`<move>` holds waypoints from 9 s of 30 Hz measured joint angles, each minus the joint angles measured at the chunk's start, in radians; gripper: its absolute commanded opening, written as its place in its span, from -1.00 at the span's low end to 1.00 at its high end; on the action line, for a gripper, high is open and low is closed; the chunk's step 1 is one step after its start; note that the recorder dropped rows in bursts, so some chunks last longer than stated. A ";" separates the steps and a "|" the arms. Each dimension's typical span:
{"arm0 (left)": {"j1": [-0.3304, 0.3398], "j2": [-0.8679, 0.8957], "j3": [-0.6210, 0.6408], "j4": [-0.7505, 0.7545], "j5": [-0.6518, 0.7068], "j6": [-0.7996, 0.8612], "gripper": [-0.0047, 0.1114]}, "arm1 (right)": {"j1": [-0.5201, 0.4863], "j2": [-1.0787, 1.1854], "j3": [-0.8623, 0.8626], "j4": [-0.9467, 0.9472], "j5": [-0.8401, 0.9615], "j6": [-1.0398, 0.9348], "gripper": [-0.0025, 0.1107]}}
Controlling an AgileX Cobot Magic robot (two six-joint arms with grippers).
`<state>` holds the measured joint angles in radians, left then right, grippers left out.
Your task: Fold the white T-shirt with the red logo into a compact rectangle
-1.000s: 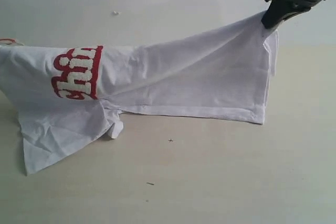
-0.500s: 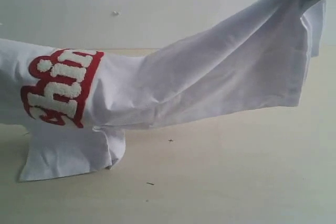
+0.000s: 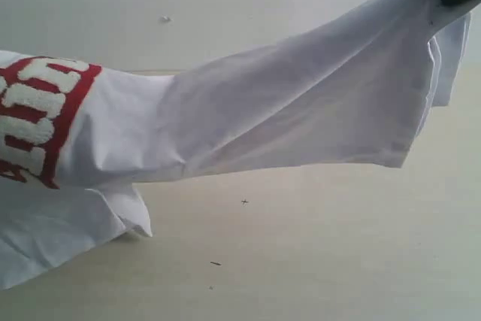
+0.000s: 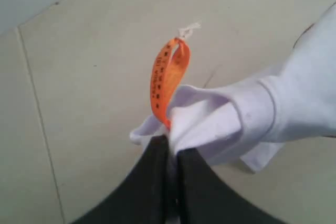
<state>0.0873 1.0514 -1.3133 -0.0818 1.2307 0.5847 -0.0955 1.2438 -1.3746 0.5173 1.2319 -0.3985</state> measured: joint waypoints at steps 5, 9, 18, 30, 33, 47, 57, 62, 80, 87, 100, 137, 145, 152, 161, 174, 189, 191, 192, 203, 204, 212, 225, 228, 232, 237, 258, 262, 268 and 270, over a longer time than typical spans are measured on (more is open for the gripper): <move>0.000 -0.127 0.000 -0.034 0.002 -0.035 -0.92 | 0.048 -0.096 0.067 0.018 0.002 0.014 -0.96; 0.000 -0.132 0.021 -0.045 0.006 -0.039 -0.92 | 0.051 -0.093 0.087 0.018 0.004 0.016 -0.96; 0.000 0.230 0.042 -0.029 0.001 0.121 -0.92 | 0.035 0.224 0.058 -0.045 -0.034 -0.011 -0.96; 0.000 0.724 -0.024 -0.029 -0.470 0.226 -0.92 | 0.018 0.724 -0.253 -0.075 -0.156 -0.037 -0.96; 0.000 0.850 -0.062 -0.026 -0.564 0.228 -0.92 | 0.018 0.836 -0.345 -0.116 -0.184 -0.037 -0.96; 0.000 1.031 -0.079 0.045 -1.135 0.227 -0.92 | 0.020 0.976 -0.432 -0.383 -0.713 0.013 -0.93; 0.004 1.067 -0.079 0.047 -1.217 0.227 0.02 | 0.020 1.038 -0.432 -0.379 -0.720 0.009 -0.18; 0.010 1.067 -0.079 0.027 -1.314 0.216 0.89 | 0.020 1.011 -0.432 -0.382 -0.769 0.036 -0.18; 0.029 1.055 -0.085 -0.223 -1.281 0.149 0.87 | -0.040 1.076 -0.770 -0.277 -0.306 0.301 0.17; 0.058 1.047 -0.195 -0.280 -0.992 0.136 0.87 | -0.119 1.151 -0.886 0.054 -0.161 0.253 0.17; 0.114 1.035 -0.342 -0.483 -0.795 0.151 0.87 | -0.203 1.167 -0.893 0.308 -0.174 0.180 0.17; 0.254 1.112 -0.450 -0.628 -0.401 0.167 0.87 | 0.047 1.236 -0.944 -0.063 -0.008 0.082 0.28; 0.254 1.112 -0.450 -0.628 -0.399 0.167 0.87 | 0.168 1.291 -0.944 -0.430 -0.008 -0.130 0.12; 0.254 1.112 -0.450 -0.620 -0.401 0.167 0.87 | 0.214 1.310 -0.944 -0.543 -0.063 -0.157 -0.67; 0.254 1.112 -0.450 -0.603 -0.387 0.167 0.87 | 0.214 1.298 -0.944 -0.408 -0.017 -0.229 -0.96; 0.254 1.112 -0.450 -0.578 -0.297 0.167 0.87 | 0.161 1.075 -0.961 -0.128 -0.037 0.018 -0.96; 0.254 1.112 -0.450 -0.598 -0.411 0.229 0.87 | 0.032 1.278 -0.961 -0.263 -0.549 0.383 -0.89; 0.254 1.112 -0.450 -0.600 -0.423 0.239 0.87 | 0.027 1.304 -0.961 -0.263 -0.560 0.376 -0.68; 0.254 1.112 -0.450 -0.600 -0.426 0.242 0.87 | 0.027 1.312 -0.961 -0.263 -0.562 0.371 -0.53; 0.254 1.112 -0.450 -0.521 -0.416 0.349 0.88 | 0.023 1.320 -1.022 -0.218 -0.519 0.324 0.01; 0.254 1.114 -0.450 -0.516 -0.405 0.355 0.88 | 0.023 1.320 -1.032 -0.218 -0.508 0.324 0.07; 0.264 1.127 -0.450 -0.708 -0.283 0.366 0.86 | 0.023 1.317 -1.106 -0.212 -0.351 0.284 0.36; 0.398 1.284 -0.512 -1.136 -0.023 0.304 0.86 | 0.023 1.317 -1.165 -0.193 -0.198 0.312 0.36; 0.412 1.321 -0.523 -1.174 -0.021 0.276 0.86 | 0.023 1.314 -1.165 -0.190 -0.196 0.312 0.36; 0.419 1.337 -0.527 -1.267 -0.021 0.262 0.86 | 0.021 1.308 -1.165 -0.181 -0.195 0.312 0.36; 0.424 1.338 -0.531 -1.331 -0.017 0.248 0.86 | 0.015 1.294 -1.165 -0.174 -0.197 0.312 0.36; 0.442 1.339 -0.531 -1.382 -0.014 0.299 0.86 | -0.009 1.219 -1.170 -0.324 -0.229 0.353 0.36; 0.447 1.344 -0.531 -1.365 -0.014 0.233 0.86 | -0.011 1.219 -1.170 -0.328 -0.229 0.357 0.36; 0.431 1.352 -0.531 -1.354 -0.014 0.173 0.86 | -0.011 1.219 -1.170 -0.288 -0.206 0.357 0.33; 0.414 1.352 -0.531 -1.354 -0.014 0.160 0.86 | -0.013 1.219 -1.170 -0.218 -0.187 0.332 0.29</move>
<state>0.5016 2.4030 -1.8442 -1.4362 1.2163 0.7448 -0.1088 2.4627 -2.5442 0.2994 1.0444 -0.0666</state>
